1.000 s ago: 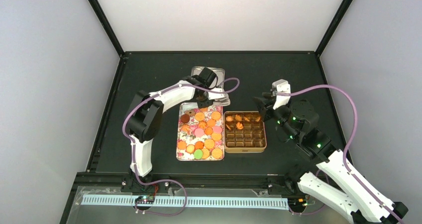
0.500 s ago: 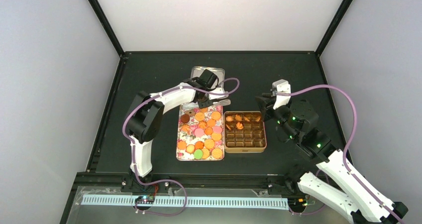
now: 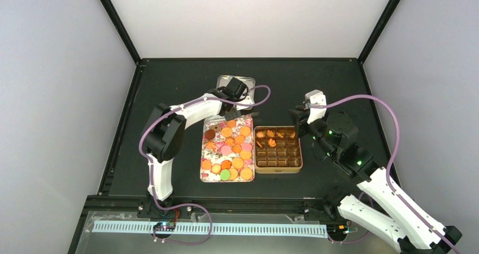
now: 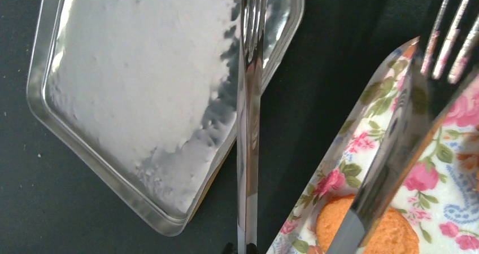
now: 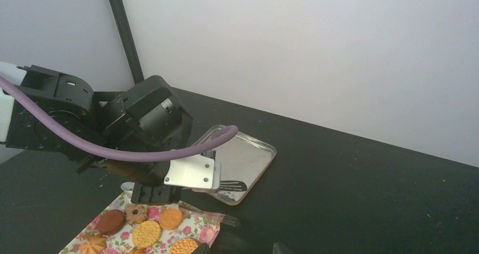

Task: Pack the cookies
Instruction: Pick up the clamp at the center of the board.

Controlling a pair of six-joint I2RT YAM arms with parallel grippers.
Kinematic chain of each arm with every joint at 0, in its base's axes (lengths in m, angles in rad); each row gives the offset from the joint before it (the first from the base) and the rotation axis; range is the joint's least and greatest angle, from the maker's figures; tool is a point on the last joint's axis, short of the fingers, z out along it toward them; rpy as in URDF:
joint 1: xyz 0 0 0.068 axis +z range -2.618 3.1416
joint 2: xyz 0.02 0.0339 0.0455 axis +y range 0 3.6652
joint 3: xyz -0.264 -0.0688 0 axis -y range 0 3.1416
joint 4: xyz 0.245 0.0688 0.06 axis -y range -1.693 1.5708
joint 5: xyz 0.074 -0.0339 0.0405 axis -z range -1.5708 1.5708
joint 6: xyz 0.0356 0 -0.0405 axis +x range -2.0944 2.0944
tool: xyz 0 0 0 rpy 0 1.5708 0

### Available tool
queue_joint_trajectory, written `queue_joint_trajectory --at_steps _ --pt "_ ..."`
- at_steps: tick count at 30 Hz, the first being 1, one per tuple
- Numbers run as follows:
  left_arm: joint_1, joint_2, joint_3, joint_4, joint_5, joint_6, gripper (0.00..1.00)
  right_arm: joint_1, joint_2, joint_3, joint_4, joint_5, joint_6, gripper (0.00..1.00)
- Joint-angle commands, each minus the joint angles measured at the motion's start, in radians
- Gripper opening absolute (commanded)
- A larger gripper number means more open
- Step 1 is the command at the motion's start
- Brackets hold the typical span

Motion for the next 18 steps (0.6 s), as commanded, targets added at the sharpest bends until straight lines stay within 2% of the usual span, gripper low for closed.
queue_joint_trajectory --at_steps 1,9,12,14,16,18 --pt "0.005 0.008 0.054 0.004 -0.055 -0.037 0.02 -0.004 0.001 0.034 0.018 -0.006 -0.024 0.29" --pt "0.012 -0.004 0.099 -0.047 -0.058 -0.08 0.02 -0.004 0.034 0.043 0.022 -0.092 -0.073 0.33" --pt "0.016 -0.023 0.16 -0.151 -0.021 -0.091 0.02 -0.004 0.051 0.051 0.022 -0.168 -0.123 0.37" --pt "0.02 -0.037 0.223 -0.259 0.032 -0.091 0.02 -0.004 0.065 0.06 0.017 -0.227 -0.17 0.4" --pt "0.027 -0.047 0.302 -0.392 0.147 -0.104 0.02 -0.004 0.077 0.058 0.024 -0.292 -0.221 0.44" --pt "0.044 -0.059 0.384 -0.523 0.279 -0.128 0.02 0.0 0.07 0.033 0.061 -0.338 -0.275 0.56"
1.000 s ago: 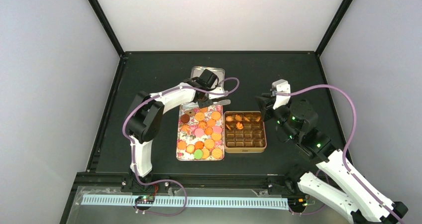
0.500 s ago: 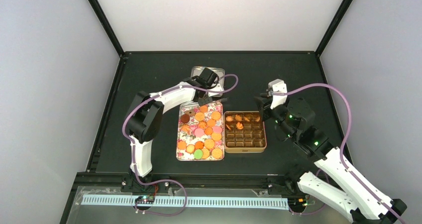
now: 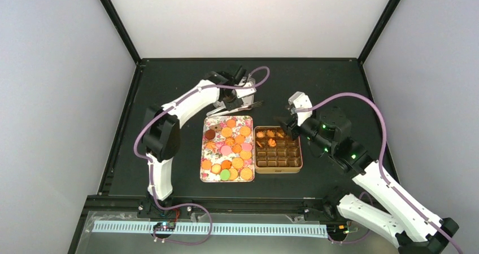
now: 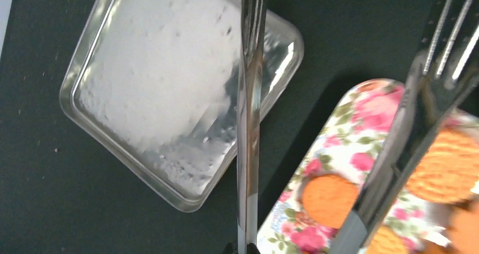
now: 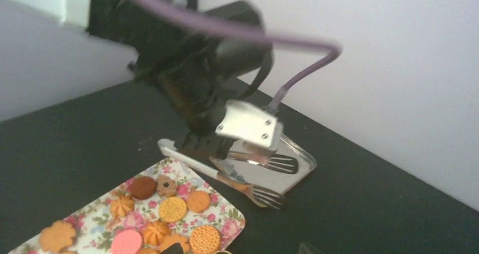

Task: Pack the cookies
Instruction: Pick up the clamp at the center of the board, then pass from the left arm to the right

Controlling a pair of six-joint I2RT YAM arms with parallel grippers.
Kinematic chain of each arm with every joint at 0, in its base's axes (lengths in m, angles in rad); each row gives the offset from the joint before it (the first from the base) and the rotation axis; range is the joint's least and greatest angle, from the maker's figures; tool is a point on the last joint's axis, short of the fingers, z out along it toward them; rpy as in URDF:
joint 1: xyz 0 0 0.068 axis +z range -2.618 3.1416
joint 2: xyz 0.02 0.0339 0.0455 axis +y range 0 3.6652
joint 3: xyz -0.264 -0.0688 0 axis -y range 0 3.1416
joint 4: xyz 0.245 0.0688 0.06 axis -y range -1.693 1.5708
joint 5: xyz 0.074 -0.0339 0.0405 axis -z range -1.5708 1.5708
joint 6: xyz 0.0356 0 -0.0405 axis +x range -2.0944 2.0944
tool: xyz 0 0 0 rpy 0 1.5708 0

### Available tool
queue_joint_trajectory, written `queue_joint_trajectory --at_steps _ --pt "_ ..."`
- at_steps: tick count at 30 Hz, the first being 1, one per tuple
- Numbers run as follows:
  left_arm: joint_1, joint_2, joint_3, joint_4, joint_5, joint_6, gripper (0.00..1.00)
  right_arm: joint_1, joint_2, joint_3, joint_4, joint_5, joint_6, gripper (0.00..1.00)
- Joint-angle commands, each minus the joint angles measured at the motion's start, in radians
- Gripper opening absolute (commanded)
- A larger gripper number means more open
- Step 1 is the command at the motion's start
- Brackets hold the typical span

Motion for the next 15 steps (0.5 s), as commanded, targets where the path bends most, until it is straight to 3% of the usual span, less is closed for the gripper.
queue_joint_trajectory --at_steps 1,4,8,15 --pt "0.033 -0.065 0.203 -0.335 0.295 -0.062 0.02 0.004 -0.012 -0.017 0.081 -0.156 -0.156 0.64" --pt "0.062 -0.057 0.329 -0.51 0.514 -0.088 0.02 0.042 -0.033 -0.057 0.145 -0.107 -0.25 0.75" --pt "0.071 -0.048 0.402 -0.642 0.712 -0.114 0.02 0.119 -0.009 -0.045 0.154 0.022 -0.41 0.78" --pt "0.077 -0.012 0.39 -0.787 0.948 -0.139 0.01 0.379 0.11 -0.048 0.207 0.415 -0.95 0.8"
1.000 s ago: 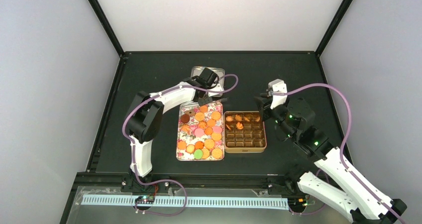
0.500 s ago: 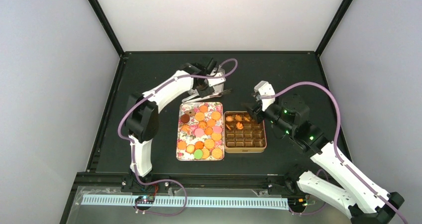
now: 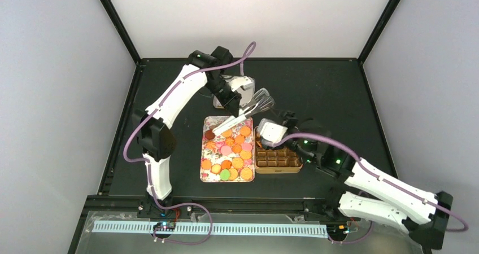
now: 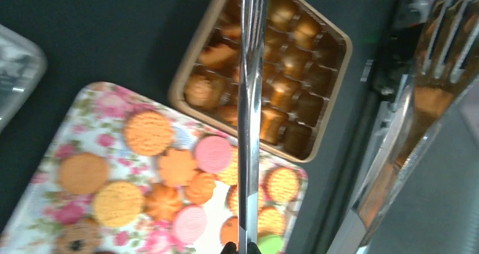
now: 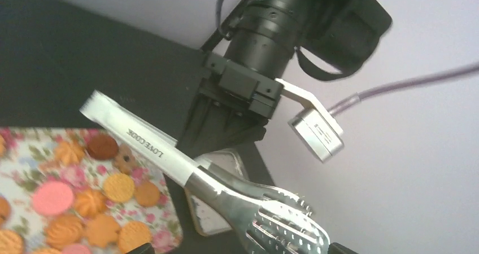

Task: Pack the cookies
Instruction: Pass from the left arm to the right

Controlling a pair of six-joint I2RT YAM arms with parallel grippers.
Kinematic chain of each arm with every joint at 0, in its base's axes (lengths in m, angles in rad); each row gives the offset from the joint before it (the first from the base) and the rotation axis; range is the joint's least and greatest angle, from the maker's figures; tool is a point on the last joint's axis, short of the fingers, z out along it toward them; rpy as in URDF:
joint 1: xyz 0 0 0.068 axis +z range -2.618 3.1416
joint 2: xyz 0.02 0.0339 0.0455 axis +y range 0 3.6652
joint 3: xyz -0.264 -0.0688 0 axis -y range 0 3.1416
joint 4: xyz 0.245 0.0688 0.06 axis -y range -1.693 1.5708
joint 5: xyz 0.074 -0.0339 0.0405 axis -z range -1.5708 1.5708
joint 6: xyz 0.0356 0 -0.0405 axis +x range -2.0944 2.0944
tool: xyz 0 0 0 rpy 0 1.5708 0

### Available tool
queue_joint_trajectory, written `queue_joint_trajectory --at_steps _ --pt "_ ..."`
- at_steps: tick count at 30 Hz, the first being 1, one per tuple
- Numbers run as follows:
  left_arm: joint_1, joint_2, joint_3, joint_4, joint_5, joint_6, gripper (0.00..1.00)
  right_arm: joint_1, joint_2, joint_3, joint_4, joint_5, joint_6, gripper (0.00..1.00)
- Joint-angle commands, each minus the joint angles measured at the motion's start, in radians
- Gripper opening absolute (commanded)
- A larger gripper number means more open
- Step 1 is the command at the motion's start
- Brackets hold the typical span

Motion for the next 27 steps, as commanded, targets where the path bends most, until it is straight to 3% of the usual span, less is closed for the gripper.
queue_joint_trajectory --at_steps 1,7,19,22,27 --pt "0.002 0.008 -0.005 -0.147 0.218 -0.04 0.01 0.134 0.076 -0.016 0.112 0.324 -0.456 0.8" --pt "0.037 -0.016 -0.044 -0.148 0.341 -0.066 0.02 0.195 0.163 -0.078 0.329 0.419 -0.699 0.78" --pt "0.042 -0.042 -0.088 -0.148 0.406 -0.076 0.02 0.238 0.355 -0.105 0.673 0.464 -0.912 0.62" --pt "0.044 -0.048 -0.09 -0.149 0.409 -0.074 0.02 0.243 0.391 -0.101 0.716 0.467 -0.915 0.53" --pt "0.044 -0.055 -0.096 -0.149 0.411 -0.07 0.02 0.254 0.446 -0.081 0.75 0.488 -0.92 0.29"
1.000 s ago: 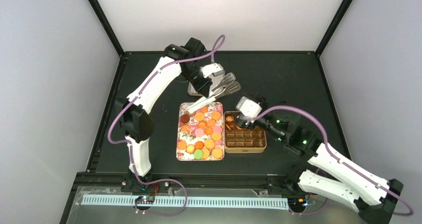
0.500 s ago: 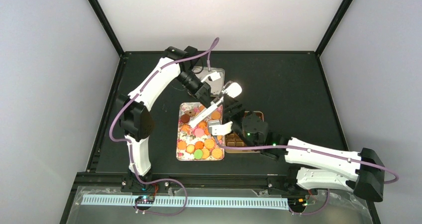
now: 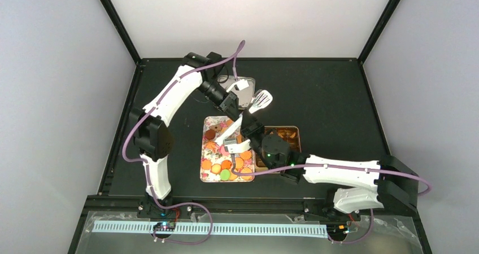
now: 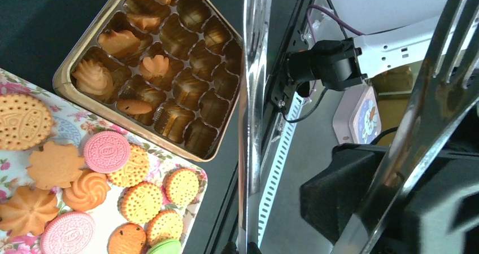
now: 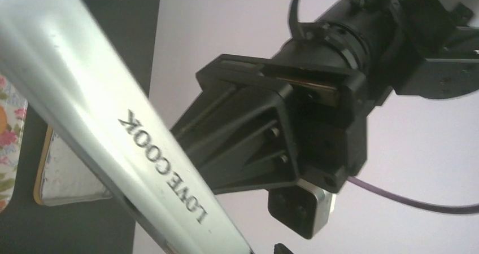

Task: Pack the cookies
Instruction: Pass from the left arm to the right

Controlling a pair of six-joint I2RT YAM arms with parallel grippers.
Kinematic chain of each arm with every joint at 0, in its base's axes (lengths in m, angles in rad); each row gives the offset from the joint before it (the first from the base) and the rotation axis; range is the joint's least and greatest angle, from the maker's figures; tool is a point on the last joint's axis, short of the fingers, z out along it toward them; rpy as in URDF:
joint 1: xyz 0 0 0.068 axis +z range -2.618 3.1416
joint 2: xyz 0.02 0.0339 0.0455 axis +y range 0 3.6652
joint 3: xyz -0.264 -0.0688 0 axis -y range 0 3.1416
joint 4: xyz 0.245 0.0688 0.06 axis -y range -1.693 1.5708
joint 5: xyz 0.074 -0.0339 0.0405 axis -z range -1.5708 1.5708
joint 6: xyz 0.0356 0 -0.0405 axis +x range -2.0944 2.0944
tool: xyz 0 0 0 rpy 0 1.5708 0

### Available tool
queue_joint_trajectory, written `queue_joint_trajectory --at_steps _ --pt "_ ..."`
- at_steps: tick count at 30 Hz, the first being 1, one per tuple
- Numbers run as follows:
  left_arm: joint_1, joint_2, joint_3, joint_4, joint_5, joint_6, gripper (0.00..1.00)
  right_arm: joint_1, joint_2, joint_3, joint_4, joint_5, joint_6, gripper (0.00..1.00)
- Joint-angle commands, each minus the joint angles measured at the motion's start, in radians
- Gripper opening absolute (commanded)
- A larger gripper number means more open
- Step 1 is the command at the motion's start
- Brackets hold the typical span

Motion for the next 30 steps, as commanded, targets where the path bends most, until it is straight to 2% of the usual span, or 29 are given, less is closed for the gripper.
queue_joint_trajectory --at_steps 1,5,10,11,13,16,18,22,26,30 --pt "-0.005 -0.044 -0.001 -0.029 0.053 -0.005 0.02 0.013 0.039 0.028 0.12 0.03 -0.025 0.27" --pt "-0.005 -0.05 -0.001 -0.029 0.065 -0.002 0.01 0.013 0.076 0.044 0.133 0.048 -0.03 0.22" --pt "-0.005 -0.066 0.0 -0.028 0.066 0.002 0.02 0.012 0.121 0.057 0.208 0.085 -0.03 0.01" --pt "-0.005 -0.07 0.002 -0.029 0.064 0.002 0.03 0.012 0.127 0.062 0.224 0.094 -0.02 0.01" --pt "-0.003 -0.073 0.014 -0.029 0.046 -0.003 0.14 0.012 0.136 0.084 0.239 0.12 0.032 0.01" --pt "0.024 -0.073 0.079 -0.027 0.01 -0.016 0.44 0.009 0.124 0.15 0.194 0.175 0.226 0.01" --pt "0.061 -0.068 0.137 -0.025 -0.029 -0.032 0.6 0.002 0.089 0.185 0.124 0.186 0.395 0.01" --pt "0.166 -0.07 0.225 0.002 -0.061 -0.063 0.81 -0.032 0.019 0.221 0.008 0.192 0.727 0.01" --pt "0.216 -0.12 0.239 0.065 -0.102 -0.026 0.94 -0.099 -0.039 0.256 -0.137 0.149 1.095 0.01" --pt "0.173 -0.278 0.077 0.254 -0.226 0.025 0.95 -0.163 -0.052 0.313 -0.287 0.122 1.444 0.01"
